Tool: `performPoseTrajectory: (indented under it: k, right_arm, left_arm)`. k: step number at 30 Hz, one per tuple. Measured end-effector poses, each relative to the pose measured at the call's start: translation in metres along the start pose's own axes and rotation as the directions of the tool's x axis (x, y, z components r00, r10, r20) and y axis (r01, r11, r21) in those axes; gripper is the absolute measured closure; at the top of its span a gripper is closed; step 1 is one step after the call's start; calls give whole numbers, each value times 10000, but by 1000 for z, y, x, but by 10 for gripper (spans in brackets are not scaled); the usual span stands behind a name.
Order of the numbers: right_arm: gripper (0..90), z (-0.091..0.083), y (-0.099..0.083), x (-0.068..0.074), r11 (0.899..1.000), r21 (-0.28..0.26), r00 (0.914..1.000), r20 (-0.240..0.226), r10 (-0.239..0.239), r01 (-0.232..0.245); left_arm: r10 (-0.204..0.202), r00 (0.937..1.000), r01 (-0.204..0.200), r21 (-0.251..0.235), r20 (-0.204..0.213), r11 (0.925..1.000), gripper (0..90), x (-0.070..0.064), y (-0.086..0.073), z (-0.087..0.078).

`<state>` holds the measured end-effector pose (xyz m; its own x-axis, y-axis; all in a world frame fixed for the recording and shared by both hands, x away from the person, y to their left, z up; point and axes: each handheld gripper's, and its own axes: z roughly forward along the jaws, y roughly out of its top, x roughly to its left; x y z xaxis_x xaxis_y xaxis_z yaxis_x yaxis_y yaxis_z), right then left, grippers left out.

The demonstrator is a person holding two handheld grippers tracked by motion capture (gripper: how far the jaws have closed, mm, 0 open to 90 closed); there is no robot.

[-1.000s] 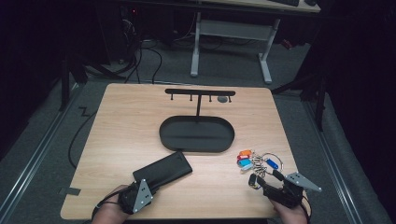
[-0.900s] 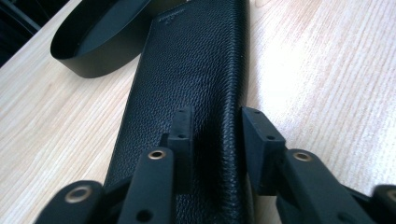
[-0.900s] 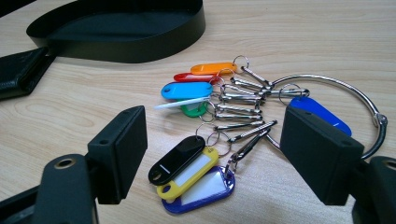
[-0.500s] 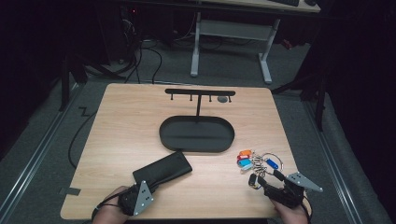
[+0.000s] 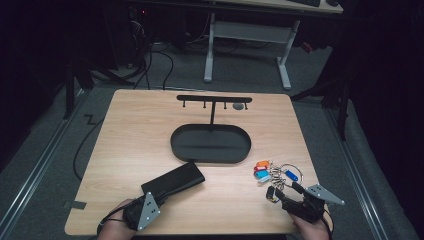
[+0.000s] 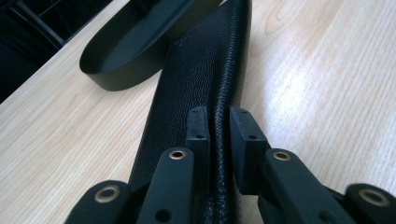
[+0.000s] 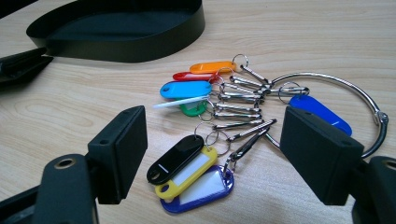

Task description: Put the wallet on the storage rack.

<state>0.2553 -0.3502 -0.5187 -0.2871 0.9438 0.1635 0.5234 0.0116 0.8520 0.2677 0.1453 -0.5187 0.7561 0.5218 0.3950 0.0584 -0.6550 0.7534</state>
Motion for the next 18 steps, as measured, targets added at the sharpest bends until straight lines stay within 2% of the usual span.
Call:
performPoseTrajectory:
  k: [5,14,15,16,18]
  right_arm:
    - [235,-2,1,1,9999,-97,10000,-8,-74,74]
    - [239,-3,1,1,9999,-160,10000,-10,-52,52]
    - [239,-2,1,2,9999,-109,10000,-28,-68,68]
    - [239,-2,1,2,9999,-109,10000,-28,-68,68]
    - [240,-1,1,3,9999,-63,10000,-51,-80,80]
  left_arm:
    - [-108,9999,108,-88,-5,9999,797,1,1,-3]
    - [-685,9975,691,-364,173,9969,800,7,1,-8]
    - [-934,9952,946,-441,297,9945,801,8,2,-9]
    - [-934,9952,946,-441,297,9945,801,8,2,-9]
    - [-1214,9916,1237,-499,456,9911,801,10,2,-10]
